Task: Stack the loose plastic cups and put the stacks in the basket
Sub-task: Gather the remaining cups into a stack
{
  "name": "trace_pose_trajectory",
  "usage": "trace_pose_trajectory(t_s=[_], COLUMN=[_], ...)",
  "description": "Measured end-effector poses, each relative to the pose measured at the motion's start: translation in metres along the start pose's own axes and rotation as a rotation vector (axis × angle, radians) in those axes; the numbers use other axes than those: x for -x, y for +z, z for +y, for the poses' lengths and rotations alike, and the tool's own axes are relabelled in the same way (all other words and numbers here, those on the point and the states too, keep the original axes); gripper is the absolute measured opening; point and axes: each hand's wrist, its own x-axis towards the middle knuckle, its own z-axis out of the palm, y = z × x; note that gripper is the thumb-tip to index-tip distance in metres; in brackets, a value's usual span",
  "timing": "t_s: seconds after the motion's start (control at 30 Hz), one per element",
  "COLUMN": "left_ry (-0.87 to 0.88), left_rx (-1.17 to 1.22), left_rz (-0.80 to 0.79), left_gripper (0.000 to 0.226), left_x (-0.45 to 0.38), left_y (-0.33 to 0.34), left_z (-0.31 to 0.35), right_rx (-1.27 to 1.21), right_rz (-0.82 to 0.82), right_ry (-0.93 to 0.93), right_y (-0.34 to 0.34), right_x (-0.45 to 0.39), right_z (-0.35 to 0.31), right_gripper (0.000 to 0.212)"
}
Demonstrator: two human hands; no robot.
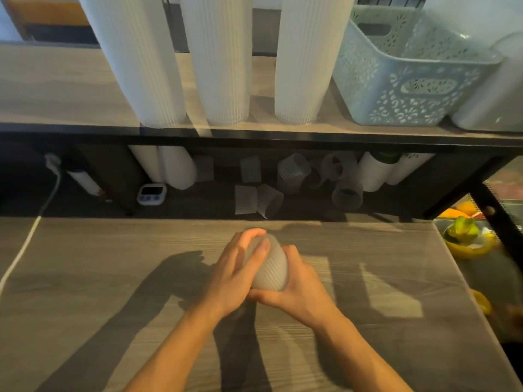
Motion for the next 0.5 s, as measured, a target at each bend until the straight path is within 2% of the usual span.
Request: trace_pose_trajectory(t_s=[0.1,0.17,0.23,0.3,0.33,0.4,0.5], left_ry=[-0.048,-0.098,-0.149,-0.203,-0.206,-0.235,-0.402], left_rx=[0.171,0.247,0.027,-0.34,-0.447,-0.47,-0.423], left_rz=[0.034,0.17,0.254,0.223,0.18,0.059,-0.103], left_gripper=[0.058,0.046,0.05,0.07,0.081,0.092,0.106], left_x=[-0.032,-0.06,-0.09,-0.113,-0.122,-0.135,-0.15], left_y=[-0.004,-0.01,-0.019,-0.028,-0.032,-0.037,-0.038], left_z=[-0.003,-0.011,-0.02,-0.026,-0.028,-0.027,-0.032], right_rx=[-0.073,-0.07,-0.064,-0.064,-0.064,-0.068,-0.09], right_rz=[0.065,0.097,0.112,0.131,0.148,0.177,0.177], right_ry=[0.041,0.065,0.095,0.112,0.121,0.146,0.206], right_y=[0.006,0.007,0.006,0.003,0.0,-0.005,-0.012], right_x=[-0.007,-0.01,-0.012,-0.012,-0.011,-0.009,-0.006], right_z=[0.004,0.008,0.012,0.016,0.018,0.019,0.021], right_gripper=[0.079,0.074,0.072,0.071,0.071,0.07,0.07])
